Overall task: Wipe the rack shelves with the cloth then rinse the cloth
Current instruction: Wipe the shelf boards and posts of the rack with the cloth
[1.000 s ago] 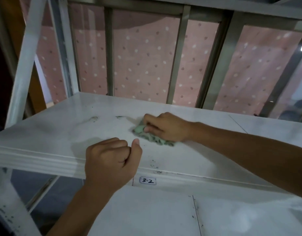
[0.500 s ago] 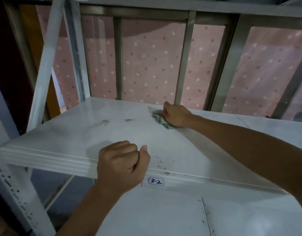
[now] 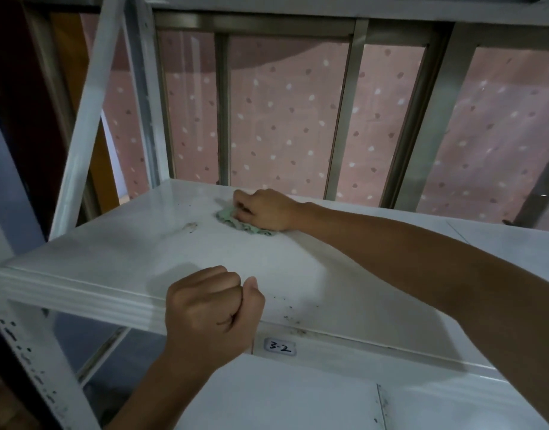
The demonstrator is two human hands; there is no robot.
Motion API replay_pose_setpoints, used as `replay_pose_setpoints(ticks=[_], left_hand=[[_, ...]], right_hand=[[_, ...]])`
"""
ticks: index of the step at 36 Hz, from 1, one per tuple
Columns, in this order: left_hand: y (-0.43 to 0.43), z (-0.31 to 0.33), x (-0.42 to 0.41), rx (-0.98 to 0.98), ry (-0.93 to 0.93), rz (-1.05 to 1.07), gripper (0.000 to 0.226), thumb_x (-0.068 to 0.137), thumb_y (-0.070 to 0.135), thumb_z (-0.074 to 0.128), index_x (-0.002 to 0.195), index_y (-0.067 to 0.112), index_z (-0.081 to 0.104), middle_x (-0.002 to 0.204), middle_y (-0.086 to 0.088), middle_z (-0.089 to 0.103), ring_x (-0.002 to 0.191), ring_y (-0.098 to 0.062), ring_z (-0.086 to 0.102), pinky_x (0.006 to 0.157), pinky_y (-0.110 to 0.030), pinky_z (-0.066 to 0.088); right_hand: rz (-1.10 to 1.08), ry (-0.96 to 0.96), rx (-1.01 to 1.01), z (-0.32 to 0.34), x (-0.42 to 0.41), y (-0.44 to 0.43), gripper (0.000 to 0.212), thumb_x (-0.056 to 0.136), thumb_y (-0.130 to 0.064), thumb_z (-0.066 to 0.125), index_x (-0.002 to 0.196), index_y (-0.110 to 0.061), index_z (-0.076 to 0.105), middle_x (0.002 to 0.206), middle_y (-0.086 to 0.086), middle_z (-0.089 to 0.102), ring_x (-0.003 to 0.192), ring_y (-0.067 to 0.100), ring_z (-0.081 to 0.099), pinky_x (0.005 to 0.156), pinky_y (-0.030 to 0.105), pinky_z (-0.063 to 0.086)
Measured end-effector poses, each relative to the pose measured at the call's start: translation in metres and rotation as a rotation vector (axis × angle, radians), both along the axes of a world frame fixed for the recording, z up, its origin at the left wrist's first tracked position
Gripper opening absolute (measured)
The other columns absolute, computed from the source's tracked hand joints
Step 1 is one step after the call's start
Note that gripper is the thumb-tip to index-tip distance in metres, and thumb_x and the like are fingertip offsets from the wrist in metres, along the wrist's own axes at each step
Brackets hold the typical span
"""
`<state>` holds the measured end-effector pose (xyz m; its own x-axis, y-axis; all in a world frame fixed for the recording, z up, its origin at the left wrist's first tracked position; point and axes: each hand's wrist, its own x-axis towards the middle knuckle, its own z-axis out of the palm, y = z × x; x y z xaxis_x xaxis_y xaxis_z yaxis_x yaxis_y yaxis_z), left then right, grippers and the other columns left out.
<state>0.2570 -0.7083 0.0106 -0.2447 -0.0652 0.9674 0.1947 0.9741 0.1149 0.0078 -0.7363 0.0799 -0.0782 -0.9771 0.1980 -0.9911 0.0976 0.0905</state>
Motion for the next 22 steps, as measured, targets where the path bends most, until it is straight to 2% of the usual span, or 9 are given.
replay_pose_setpoints(ticks=[3,7,10,12,17,22], left_hand=[[0.000,0.000,0.000,-0.012,0.002,0.030,0.060,0.095,0.002,0.057,0.042,0.005,0.029,0.042,-0.008,0.026,0.039,-0.024,0.023,0.044,-0.037,0.019],[0.002,0.001,0.001,-0.009,0.005,0.031,0.059,0.095,0.002,0.056,0.043,0.006,0.030,0.043,-0.007,0.028,0.040,-0.022,0.024,0.046,-0.032,0.019],[0.003,0.001,0.002,-0.012,0.028,0.017,0.057,0.093,0.000,0.056,0.042,0.006,0.033,0.043,-0.007,0.031,0.040,-0.021,0.026,0.046,-0.032,0.022],[0.003,0.001,0.001,-0.021,0.041,0.031,0.056,0.093,0.000,0.057,0.041,0.005,0.036,0.042,-0.007,0.034,0.039,-0.022,0.029,0.045,-0.032,0.024],[0.004,-0.001,-0.003,-0.128,0.050,0.056,0.054,0.090,-0.004,0.058,0.041,0.005,0.035,0.043,-0.007,0.035,0.041,-0.022,0.027,0.050,-0.028,0.021],[0.005,0.002,-0.003,-0.073,0.054,0.024,0.059,0.090,-0.005,0.058,0.042,0.008,0.027,0.043,-0.007,0.024,0.040,-0.023,0.019,0.046,-0.030,0.014]], right_hand=[[0.152,-0.016,-0.004,-0.001,0.032,0.016,0.029,0.103,-0.041,0.041,0.104,-0.012,0.044,0.062,-0.006,0.049,0.052,0.007,0.044,0.051,0.029,0.031],[0.334,0.033,-0.021,0.000,0.066,0.047,0.028,0.104,-0.038,0.044,0.105,-0.010,0.047,0.060,-0.004,0.051,0.047,0.010,0.041,0.050,0.029,0.035],[0.446,0.028,-0.067,0.000,0.081,0.071,0.024,0.102,-0.031,0.050,0.102,-0.007,0.050,0.058,-0.008,0.044,0.043,0.008,0.032,0.045,0.021,0.028],[0.483,0.008,-0.085,0.001,0.085,0.083,0.021,0.102,-0.027,0.052,0.101,-0.006,0.052,0.057,-0.009,0.042,0.044,0.009,0.031,0.044,0.022,0.028],[0.412,-0.056,-0.122,-0.005,0.079,0.087,0.021,0.102,-0.030,0.051,0.100,-0.009,0.049,0.060,-0.012,0.042,0.047,0.009,0.037,0.047,0.029,0.036],[0.134,-0.067,-0.151,-0.009,0.045,0.064,0.028,0.103,-0.040,0.042,0.102,-0.012,0.046,0.068,0.004,0.058,0.056,0.023,0.053,0.054,0.035,0.045]])
